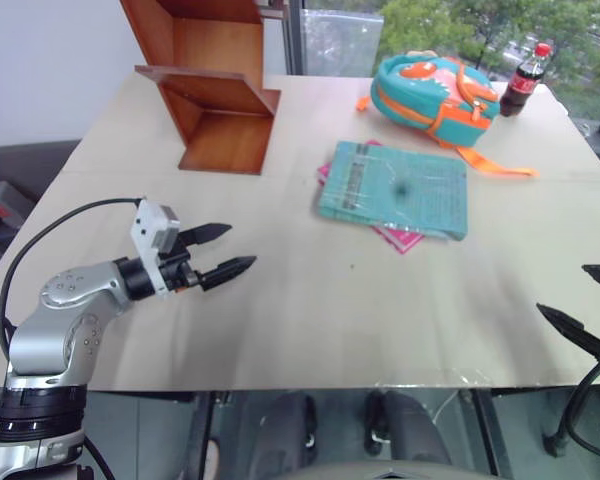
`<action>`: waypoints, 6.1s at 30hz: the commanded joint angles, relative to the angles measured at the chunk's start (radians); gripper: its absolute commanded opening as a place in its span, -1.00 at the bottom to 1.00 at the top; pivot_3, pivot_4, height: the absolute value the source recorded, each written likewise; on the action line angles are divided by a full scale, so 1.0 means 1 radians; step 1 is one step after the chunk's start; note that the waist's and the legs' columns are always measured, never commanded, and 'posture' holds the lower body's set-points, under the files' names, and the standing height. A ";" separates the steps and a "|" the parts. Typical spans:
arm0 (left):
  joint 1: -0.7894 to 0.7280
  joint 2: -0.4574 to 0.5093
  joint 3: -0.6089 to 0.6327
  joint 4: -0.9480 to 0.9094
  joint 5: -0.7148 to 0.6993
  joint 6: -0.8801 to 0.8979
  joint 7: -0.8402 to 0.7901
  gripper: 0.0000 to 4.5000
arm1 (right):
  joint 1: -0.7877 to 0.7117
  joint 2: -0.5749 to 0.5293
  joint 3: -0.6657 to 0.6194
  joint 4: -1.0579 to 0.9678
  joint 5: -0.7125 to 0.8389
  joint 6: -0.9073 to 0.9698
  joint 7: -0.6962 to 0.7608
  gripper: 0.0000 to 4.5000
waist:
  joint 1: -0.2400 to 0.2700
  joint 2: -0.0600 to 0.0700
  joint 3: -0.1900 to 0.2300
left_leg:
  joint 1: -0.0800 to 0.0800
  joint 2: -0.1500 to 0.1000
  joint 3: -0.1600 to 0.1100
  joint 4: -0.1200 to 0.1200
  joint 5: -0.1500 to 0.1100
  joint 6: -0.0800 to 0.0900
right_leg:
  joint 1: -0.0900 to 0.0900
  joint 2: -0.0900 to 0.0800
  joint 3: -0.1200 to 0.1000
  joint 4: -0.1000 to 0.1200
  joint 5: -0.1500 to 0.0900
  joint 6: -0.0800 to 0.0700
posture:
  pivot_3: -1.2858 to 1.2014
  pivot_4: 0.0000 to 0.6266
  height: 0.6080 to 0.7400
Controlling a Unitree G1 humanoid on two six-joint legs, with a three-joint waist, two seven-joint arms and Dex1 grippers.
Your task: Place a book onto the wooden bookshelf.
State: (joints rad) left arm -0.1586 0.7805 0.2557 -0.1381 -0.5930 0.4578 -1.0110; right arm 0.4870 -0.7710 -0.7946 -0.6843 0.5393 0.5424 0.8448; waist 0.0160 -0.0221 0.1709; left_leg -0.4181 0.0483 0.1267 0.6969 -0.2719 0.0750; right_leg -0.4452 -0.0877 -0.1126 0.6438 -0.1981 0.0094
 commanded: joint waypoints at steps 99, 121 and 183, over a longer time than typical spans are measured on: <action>-0.445 -0.304 0.035 0.040 -0.471 0.443 0.468 -0.99 | -0.614 0.095 0.618 -0.065 -0.039 0.038 -0.303 1.00 | 0.001 0.000 0.002 | 0.003 -0.006 -0.012 0.006 0.003 -0.002 | 0.012 0.000 -0.012 -0.001 0.002 0.006 | 0.03 -0.52 1.00; -1.186 0.258 -0.388 0.574 0.712 -0.737 -0.041 -0.99 | -0.798 0.188 0.698 0.114 -0.086 -0.122 -0.258 1.00 | -0.005 0.004 0.005 | 0.000 -0.008 -0.003 0.002 0.003 -0.001 | 0.004 0.001 -0.006 -0.001 0.001 0.007 | 0.03 -0.52 1.00; -0.008 -0.025 0.066 -0.175 0.056 0.091 0.040 0.97 | -0.231 -0.110 0.269 -0.059 0.090 0.090 -0.108 1.00 | -0.001 0.004 0.005 | 0.003 -0.007 -0.010 0.020 -0.002 0.005 | 0.010 -0.006 -0.005 0.016 -0.004 0.007 | 0.03 -0.52 1.00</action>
State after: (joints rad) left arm -0.1839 0.7302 0.2738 -0.2943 -0.5429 0.5856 -0.9582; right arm 0.2438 -0.8695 -0.4513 -0.7114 0.6416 0.6515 0.7232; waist 0.0150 -0.0183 0.1763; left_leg -0.4152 0.0416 0.1170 0.7171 -0.2738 0.0803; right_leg -0.4349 -0.0940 -0.1176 0.6592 -0.2021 0.0163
